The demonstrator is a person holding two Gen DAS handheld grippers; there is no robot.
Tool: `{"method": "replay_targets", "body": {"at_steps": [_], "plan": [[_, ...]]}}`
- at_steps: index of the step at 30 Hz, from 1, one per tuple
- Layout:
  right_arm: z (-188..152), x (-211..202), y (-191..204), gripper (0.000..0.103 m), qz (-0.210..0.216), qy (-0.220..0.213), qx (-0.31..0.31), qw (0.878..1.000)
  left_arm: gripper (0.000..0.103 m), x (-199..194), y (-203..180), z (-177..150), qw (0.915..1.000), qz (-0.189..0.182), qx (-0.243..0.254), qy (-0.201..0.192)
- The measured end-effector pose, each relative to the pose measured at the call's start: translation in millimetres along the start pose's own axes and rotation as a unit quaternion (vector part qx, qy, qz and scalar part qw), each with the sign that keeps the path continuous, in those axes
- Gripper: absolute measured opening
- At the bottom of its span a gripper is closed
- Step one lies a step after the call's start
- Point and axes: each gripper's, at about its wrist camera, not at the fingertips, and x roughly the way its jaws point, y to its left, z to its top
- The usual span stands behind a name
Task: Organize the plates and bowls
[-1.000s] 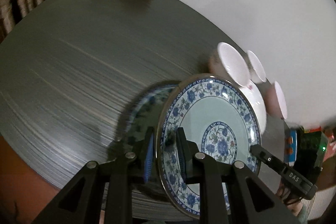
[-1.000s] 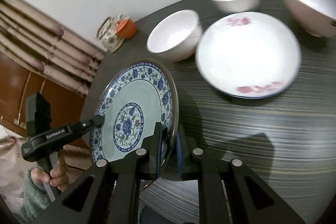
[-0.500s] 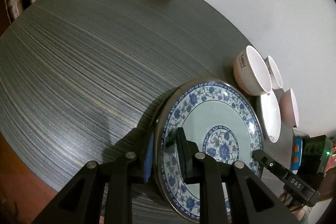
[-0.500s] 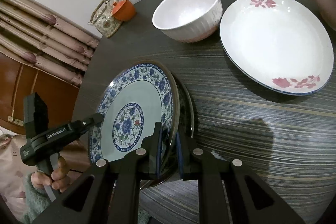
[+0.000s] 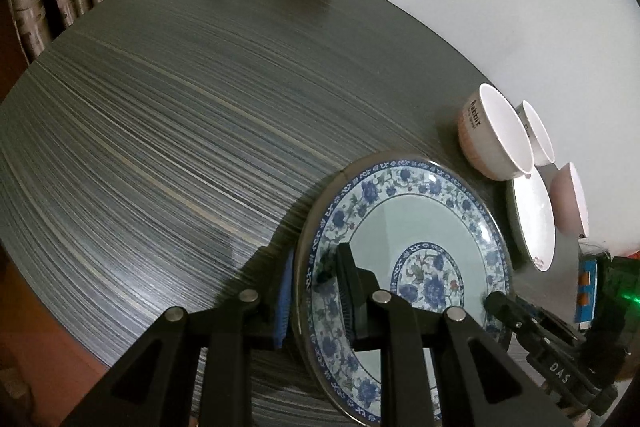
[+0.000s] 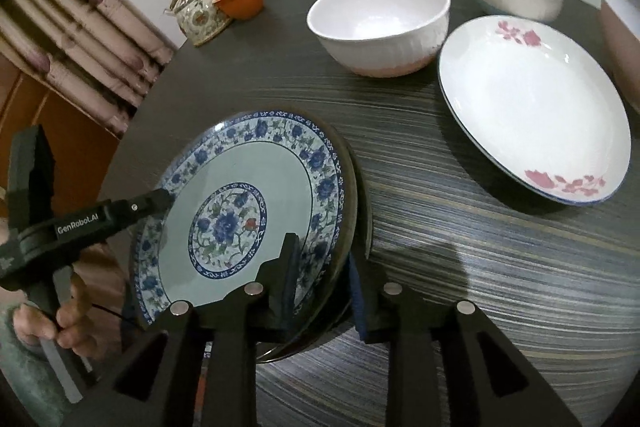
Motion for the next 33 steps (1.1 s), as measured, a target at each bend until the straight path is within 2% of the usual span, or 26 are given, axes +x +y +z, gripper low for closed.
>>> {"method": "replay_targets", "body": {"at_steps": [7, 11, 21, 23, 29, 32, 33], "plan": [[-1, 0, 6, 0.027, -0.019, 0.000, -0.012, 1.000, 0.023, 2, -4, -2, 0.9997, 0.016, 0.018, -0.007], [-1, 0, 14, 0.034, -0.027, 0.004, -0.021, 0.999, 0.026, 10, -3, -4, 0.9998, 0.014, 0.013, 0.010], [1, 5, 26, 0.044, -0.053, 0.009, -0.052, 0.997, 0.028, 13, -6, -4, 0.9995, 0.023, 0.020, 0.010], [1, 7, 29, 0.053, -0.064, 0.013, -0.054, 0.996, 0.029, 12, -12, -5, 0.9991, 0.032, 0.029, 0.002], [2, 6, 40, 0.055, -0.079, -0.004, -0.078, 0.994, 0.032, 3, -13, -5, 0.9980, 0.046, 0.037, -0.024], [1, 4, 39, 0.057, -0.070, -0.011, -0.071, 0.995, 0.035, -8, -19, -5, 0.9947, 0.064, 0.052, -0.063], [-1, 3, 38, 0.057, -0.069, -0.017, -0.069, 0.995, 0.040, -13, -22, -6, 0.9924, 0.071, 0.060, -0.080]]}}
